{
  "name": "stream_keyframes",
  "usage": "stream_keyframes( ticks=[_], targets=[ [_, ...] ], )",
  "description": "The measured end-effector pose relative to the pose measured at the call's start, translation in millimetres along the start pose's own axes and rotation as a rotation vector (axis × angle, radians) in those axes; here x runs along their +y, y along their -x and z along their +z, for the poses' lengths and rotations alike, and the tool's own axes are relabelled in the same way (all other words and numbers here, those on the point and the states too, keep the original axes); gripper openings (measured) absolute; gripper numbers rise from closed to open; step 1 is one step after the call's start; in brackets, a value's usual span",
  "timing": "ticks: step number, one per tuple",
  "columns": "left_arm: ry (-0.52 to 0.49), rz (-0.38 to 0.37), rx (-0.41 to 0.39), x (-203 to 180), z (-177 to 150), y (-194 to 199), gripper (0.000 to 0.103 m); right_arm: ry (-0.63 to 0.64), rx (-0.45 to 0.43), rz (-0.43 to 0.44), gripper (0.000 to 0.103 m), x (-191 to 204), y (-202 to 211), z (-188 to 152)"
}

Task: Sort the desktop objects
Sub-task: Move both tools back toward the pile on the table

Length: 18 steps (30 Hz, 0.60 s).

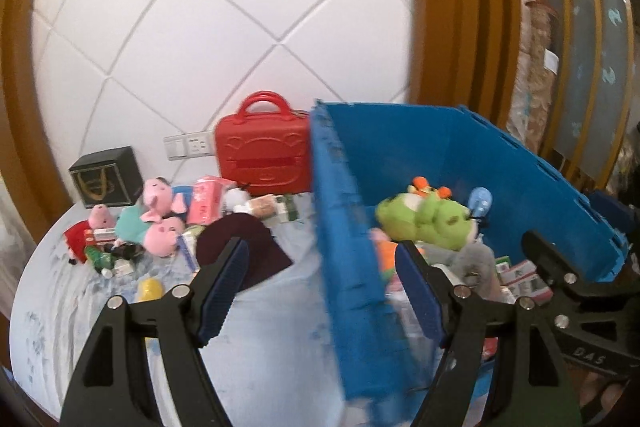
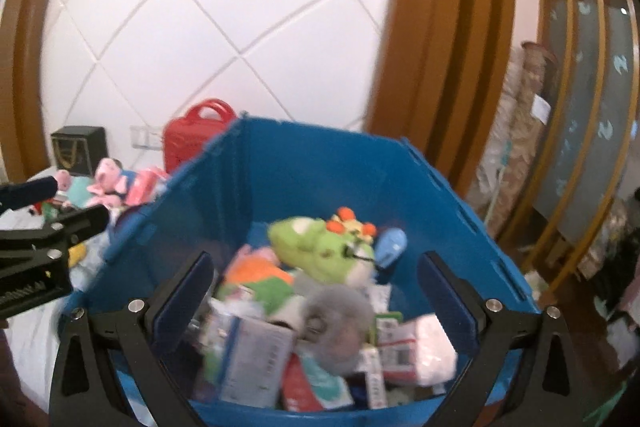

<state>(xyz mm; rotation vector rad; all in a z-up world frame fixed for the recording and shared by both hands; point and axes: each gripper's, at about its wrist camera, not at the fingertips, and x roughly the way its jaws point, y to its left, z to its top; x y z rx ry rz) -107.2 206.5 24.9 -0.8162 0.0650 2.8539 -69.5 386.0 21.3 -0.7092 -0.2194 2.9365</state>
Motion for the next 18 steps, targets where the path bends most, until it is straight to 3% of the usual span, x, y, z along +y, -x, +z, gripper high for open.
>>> stream_keyframes(
  ticks=[6,11,18],
  targets=[
    [0.028,0.041,-0.007,80.3,-9.4,2.6,0.076,0.032,-0.046,0.036,0.103,76.8,13.4,23.2],
    [0.026,0.067,0.034,166.0,-22.7,-6.8,0.076,0.050,-0.050,0.079,0.103,158.9,12.3,39.1],
    [0.047,0.090,0.127,266.3,-42.5,-32.1,0.076,0.062,0.035,0.130,0.103,265.4,-18.5,43.6]
  ],
)
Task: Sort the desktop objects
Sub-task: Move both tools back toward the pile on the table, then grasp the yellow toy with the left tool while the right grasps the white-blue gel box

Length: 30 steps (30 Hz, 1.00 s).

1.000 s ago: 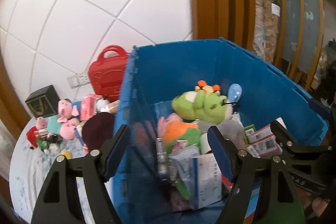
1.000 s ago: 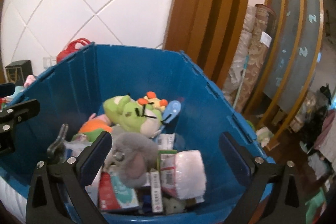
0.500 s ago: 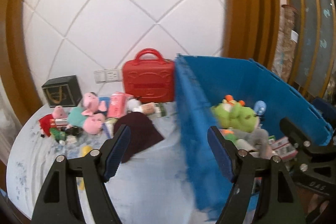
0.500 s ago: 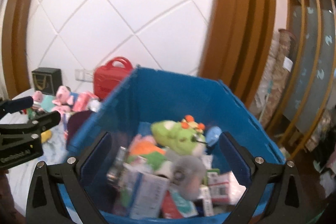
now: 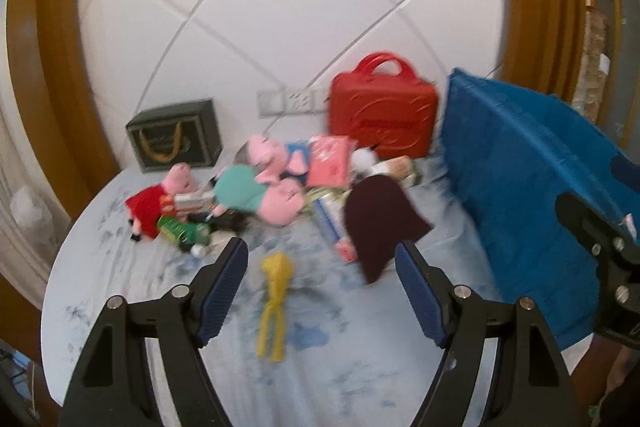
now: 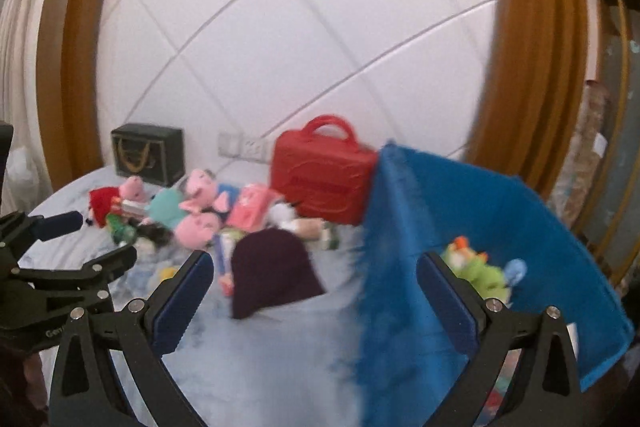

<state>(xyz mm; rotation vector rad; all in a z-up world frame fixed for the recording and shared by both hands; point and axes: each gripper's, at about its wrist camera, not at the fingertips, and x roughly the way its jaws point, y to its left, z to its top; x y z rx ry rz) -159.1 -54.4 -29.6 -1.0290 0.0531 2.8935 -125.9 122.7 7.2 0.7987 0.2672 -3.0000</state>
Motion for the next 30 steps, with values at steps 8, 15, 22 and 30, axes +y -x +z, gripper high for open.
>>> stream_keyframes(
  ticks=[8,15,22,30],
  targets=[
    [0.048,0.015,0.121,58.4,-17.4,-46.5,0.076,0.052,0.149,0.041,0.103,61.0,-60.4,-14.3],
    [0.080,0.076,0.203,91.7,-33.4,-91.1,0.076,0.063,0.228,0.097,0.103,65.9,-111.8,-20.9],
    [0.099,0.100,0.357,109.4,-71.8,-153.8,0.076,0.080,0.355,0.139,0.103,68.8,-174.7,-45.4],
    [0.112,0.059,0.501,108.4,-103.8,-217.1,0.076,0.090,0.529,0.191,0.103,75.4,-239.8,-83.4]
  ],
)
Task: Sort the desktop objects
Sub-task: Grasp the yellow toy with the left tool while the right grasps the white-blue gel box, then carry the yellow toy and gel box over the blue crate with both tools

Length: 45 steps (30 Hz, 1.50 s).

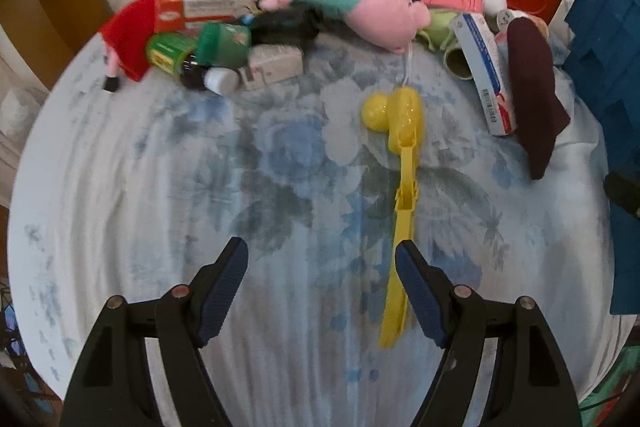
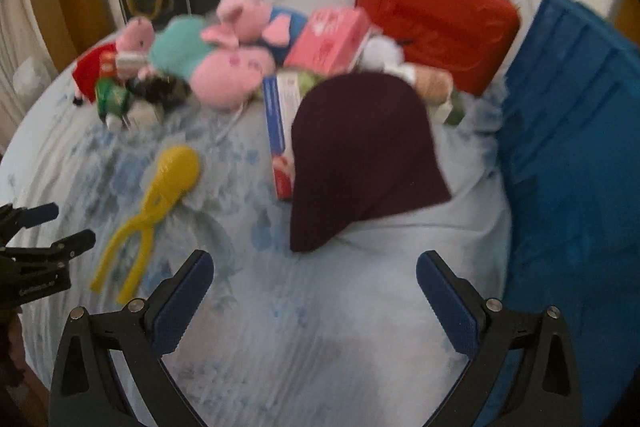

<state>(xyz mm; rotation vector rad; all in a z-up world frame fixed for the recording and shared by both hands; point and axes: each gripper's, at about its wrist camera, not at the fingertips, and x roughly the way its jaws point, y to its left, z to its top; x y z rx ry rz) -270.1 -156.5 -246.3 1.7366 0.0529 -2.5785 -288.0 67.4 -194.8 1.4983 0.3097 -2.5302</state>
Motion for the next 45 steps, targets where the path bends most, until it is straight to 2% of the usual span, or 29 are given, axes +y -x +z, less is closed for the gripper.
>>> stream_keyframes(
  ticks=[3,11,16,20,21,24,28,31,33,36,37,39,40,41,42,44,45],
  targets=[
    [-0.021,-0.014,-0.002,-9.8,11.9,-9.4,0.076,-0.010,0.018,0.024,0.103,-2.0,-13.4,6.0],
    [-0.114,-0.044,0.019,-51.5,45.0,-43.6,0.076,-0.087,-0.004,0.052,0.103,-16.6,-33.8,34.7],
    [-0.140,-0.033,0.011,-59.2,60.2,-61.3,0.076,-0.070,-0.045,0.132,0.102,-7.9,-38.0,57.9],
    [-0.092,0.021,0.007,-38.3,72.7,-73.1,0.067,-0.034,-0.060,0.196,0.071,13.4,-49.5,80.2],
    [-0.074,0.033,0.006,-31.0,75.7,-74.5,0.067,-0.026,-0.049,0.219,0.068,19.4,-57.4,85.3],
    [-0.024,0.056,0.012,-6.3,84.7,-79.2,0.067,-0.026,0.002,0.254,0.068,28.5,-83.3,89.6],
    [0.004,0.038,0.018,7.1,88.3,-76.6,0.067,-0.074,0.074,0.176,0.068,16.5,-113.9,81.4],
    [0.016,-0.015,0.010,5.7,89.5,-69.5,0.067,-0.120,0.081,0.188,0.069,-2.9,-118.9,76.9],
    [0.004,-0.012,0.016,0.3,91.2,-69.8,0.070,-0.107,0.084,0.207,0.073,-3.5,-120.7,79.1],
    [0.003,-0.016,0.033,-4.2,93.0,-76.0,0.070,-0.078,0.080,0.220,0.081,6.0,-126.6,83.6],
    [0.009,-0.016,0.043,-4.9,93.4,-79.0,0.070,-0.076,0.080,0.219,0.082,8.9,-128.3,84.5],
    [0.003,-0.016,0.023,-7.5,94.0,-77.9,0.065,-0.081,0.079,0.216,0.081,13.5,-134.6,86.7],
    [-0.004,-0.011,0.012,-10.1,94.9,-76.9,0.060,-0.086,0.081,0.213,0.080,14.1,-137.6,87.6],
    [-0.008,-0.003,0.007,-11.8,95.8,-76.4,0.055,-0.090,0.083,0.207,0.072,15.1,-141.4,88.1],
    [-0.009,-0.012,0.005,-13.9,97.8,-76.3,0.055,-0.091,0.086,0.201,0.062,15.9,-144.2,88.6],
    [-0.006,-0.027,-0.001,-16.5,100.8,-76.3,0.055,-0.091,0.087,0.196,0.055,17.0,-148.2,89.7],
    [-0.004,-0.032,-0.005,-18.3,102.6,-76.0,0.055,-0.089,0.088,0.194,0.048,17.6,-149.4,90.2]
  ],
)
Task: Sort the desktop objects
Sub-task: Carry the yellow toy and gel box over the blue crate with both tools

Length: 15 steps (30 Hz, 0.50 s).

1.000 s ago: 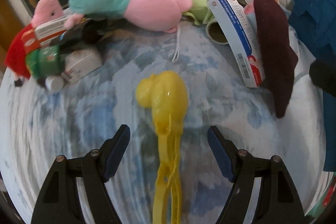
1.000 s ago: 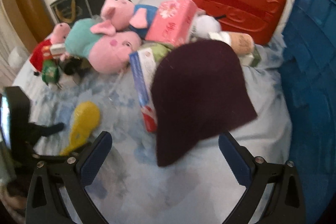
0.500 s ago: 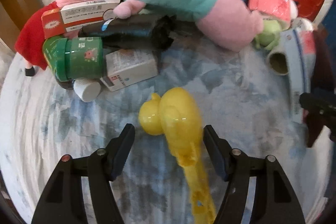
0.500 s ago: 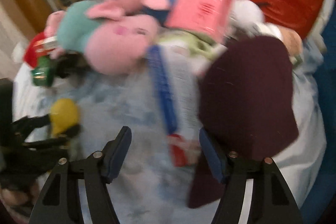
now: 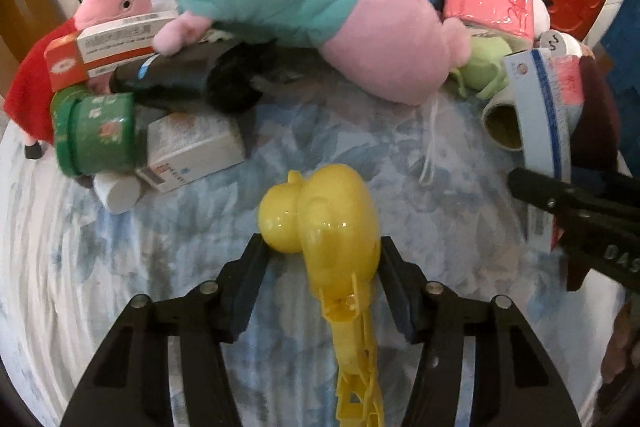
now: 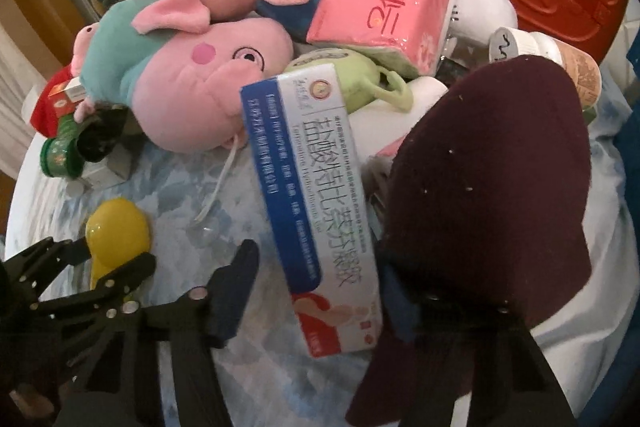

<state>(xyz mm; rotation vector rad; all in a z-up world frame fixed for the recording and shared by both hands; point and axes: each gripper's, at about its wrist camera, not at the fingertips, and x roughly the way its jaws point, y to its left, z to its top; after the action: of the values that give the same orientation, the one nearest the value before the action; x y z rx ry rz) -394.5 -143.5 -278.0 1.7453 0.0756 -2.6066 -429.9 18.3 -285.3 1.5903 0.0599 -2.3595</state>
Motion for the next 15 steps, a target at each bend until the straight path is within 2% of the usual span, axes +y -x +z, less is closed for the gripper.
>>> stream_keyframes(
  ticks=[4,9,13,14,15],
  targets=[
    [-0.007,-0.004,-0.031,-5.8,4.0,10.8,0.054,0.012,-0.005,0.015,0.039,5.0,5.7,-3.2],
    [-0.022,-0.004,-0.091,-11.5,4.3,40.1,0.054,0.024,-0.040,0.028,0.039,16.6,30.3,-16.1],
    [-0.032,-0.013,-0.165,-11.8,-4.9,79.2,0.052,0.036,-0.091,0.027,0.039,25.6,63.9,-27.1],
    [-0.033,-0.017,-0.179,-13.8,-7.1,87.3,0.048,0.038,-0.108,0.024,0.039,27.2,73.8,-30.2],
    [-0.033,-0.033,-0.201,-14.8,-10.0,101.4,0.033,0.036,-0.122,0.023,0.039,26.8,80.7,-31.3]
  ],
)
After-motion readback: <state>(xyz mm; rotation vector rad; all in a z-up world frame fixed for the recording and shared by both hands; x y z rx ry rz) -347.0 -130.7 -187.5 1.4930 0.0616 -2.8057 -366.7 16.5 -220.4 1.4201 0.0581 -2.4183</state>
